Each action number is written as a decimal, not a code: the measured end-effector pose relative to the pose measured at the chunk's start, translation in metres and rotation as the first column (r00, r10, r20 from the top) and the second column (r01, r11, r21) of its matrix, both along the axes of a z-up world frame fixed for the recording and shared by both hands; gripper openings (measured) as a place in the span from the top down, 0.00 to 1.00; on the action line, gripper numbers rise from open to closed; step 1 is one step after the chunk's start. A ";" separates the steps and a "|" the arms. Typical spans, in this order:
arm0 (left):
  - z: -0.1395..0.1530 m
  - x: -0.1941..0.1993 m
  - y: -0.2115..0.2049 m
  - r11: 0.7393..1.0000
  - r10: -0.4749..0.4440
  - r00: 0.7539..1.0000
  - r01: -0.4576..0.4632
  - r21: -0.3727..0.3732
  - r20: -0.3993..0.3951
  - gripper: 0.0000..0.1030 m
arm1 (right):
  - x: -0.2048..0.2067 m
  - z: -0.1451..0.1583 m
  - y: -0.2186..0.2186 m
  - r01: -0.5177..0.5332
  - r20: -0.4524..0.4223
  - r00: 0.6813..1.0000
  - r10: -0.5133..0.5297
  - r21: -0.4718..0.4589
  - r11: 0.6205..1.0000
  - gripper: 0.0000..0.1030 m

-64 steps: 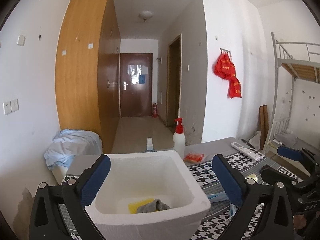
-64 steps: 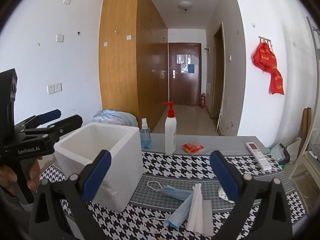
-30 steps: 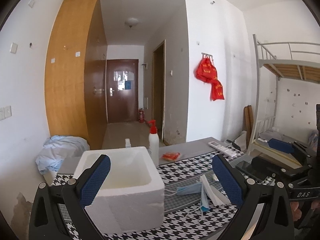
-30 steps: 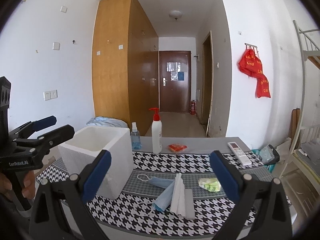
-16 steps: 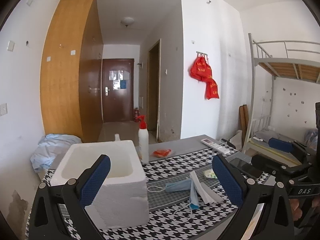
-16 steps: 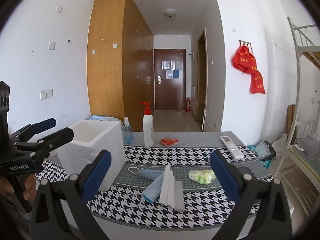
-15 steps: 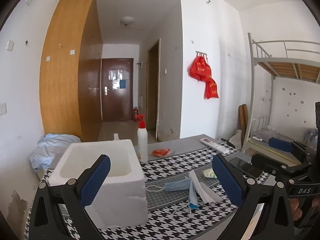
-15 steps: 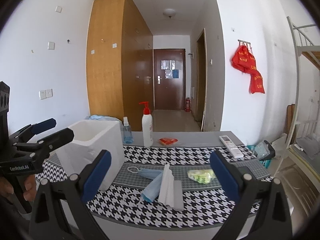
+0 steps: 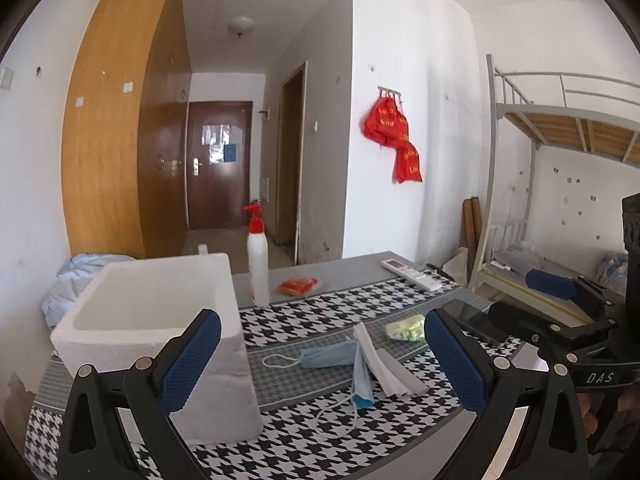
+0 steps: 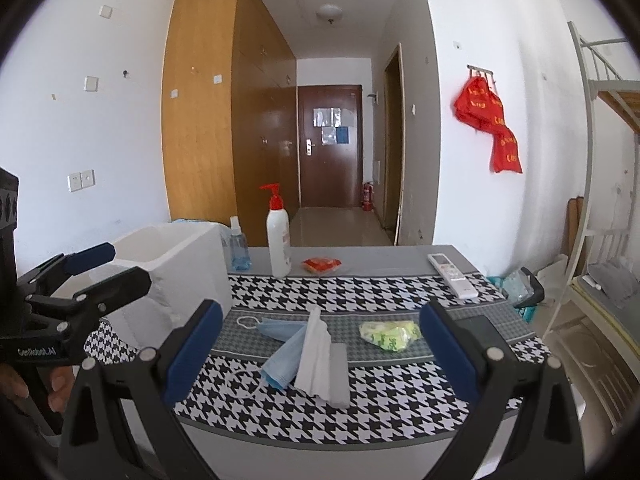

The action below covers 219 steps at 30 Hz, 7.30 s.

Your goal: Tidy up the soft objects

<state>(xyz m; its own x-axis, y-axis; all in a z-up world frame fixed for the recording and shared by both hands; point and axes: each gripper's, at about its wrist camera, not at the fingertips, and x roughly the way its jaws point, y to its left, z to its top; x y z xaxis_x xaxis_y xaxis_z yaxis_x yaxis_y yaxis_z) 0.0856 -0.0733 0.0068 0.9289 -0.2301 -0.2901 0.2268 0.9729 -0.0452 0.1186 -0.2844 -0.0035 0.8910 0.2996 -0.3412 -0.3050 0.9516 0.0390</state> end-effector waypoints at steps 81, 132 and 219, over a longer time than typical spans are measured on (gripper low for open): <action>-0.117 0.138 -0.063 0.984 0.005 0.873 0.084 0.160 -0.489 0.48 | 0.136 -0.083 -0.043 0.029 -0.318 0.948 -0.032 -0.014 0.999 0.03; -0.123 0.150 -0.064 0.981 -0.124 0.850 0.184 0.068 -0.513 0.92 | 0.215 -0.124 -0.018 -0.053 -0.519 0.855 -0.029 -0.142 0.988 0.34; 0.041 0.044 0.004 0.988 0.025 1.000 -0.025 0.153 0.001 0.93 | 0.060 0.030 0.033 -0.054 -0.029 0.998 0.053 -0.015 0.998 0.34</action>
